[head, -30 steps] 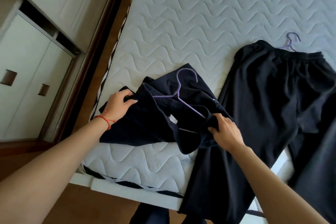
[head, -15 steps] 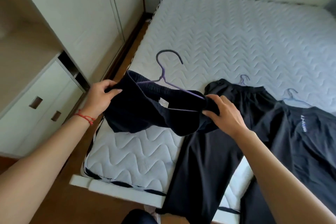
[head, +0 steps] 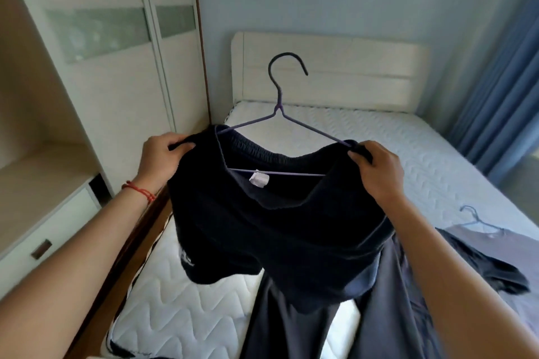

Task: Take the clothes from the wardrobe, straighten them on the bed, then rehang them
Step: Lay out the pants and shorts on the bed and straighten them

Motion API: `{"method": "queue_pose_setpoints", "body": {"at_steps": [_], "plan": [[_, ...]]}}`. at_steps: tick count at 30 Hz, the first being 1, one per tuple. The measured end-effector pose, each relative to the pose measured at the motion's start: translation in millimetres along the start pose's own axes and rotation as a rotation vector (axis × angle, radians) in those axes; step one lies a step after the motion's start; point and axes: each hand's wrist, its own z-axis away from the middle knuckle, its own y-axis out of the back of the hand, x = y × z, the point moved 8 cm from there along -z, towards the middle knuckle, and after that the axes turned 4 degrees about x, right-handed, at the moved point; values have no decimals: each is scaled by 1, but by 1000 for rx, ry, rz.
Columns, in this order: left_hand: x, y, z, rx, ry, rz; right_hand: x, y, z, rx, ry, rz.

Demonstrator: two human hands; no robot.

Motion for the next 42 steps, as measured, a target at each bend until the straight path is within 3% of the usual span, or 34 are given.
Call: {"method": "queue_pose_setpoints", "body": {"at_steps": [5, 9, 12, 16, 23, 28, 31, 34, 38, 42], "plan": [[24, 29, -3, 12, -24, -2, -7, 48, -12, 29, -66, -86], [47, 32, -5, -117, -45, -76, -17, 66, -19, 18, -58, -110], [82, 24, 2, -233, -170, -101, -22, 69, -23, -10, -49, -145], [107, 20, 8, -246, -257, -187, -30, 67, -18, -58, -17, -166], [119, 44, 11, -7, -255, -140, -42, 60, -11, -95, 87, -29], [142, 65, 4, 132, -284, -158, -89, 71, 8, 123, 422, 79], [146, 79, -3, 204, -254, -160, -107, 52, 22, 96, 656, 202], [148, 89, -7, 209, -246, -134, -96, 35, 20, 77, 732, 407], [148, 96, -12, 169, -245, -87, -100, 43, 12, 230, 812, 541], [147, 99, -15, 141, -233, -76, -104, 63, -3, 226, 741, 399]]}}
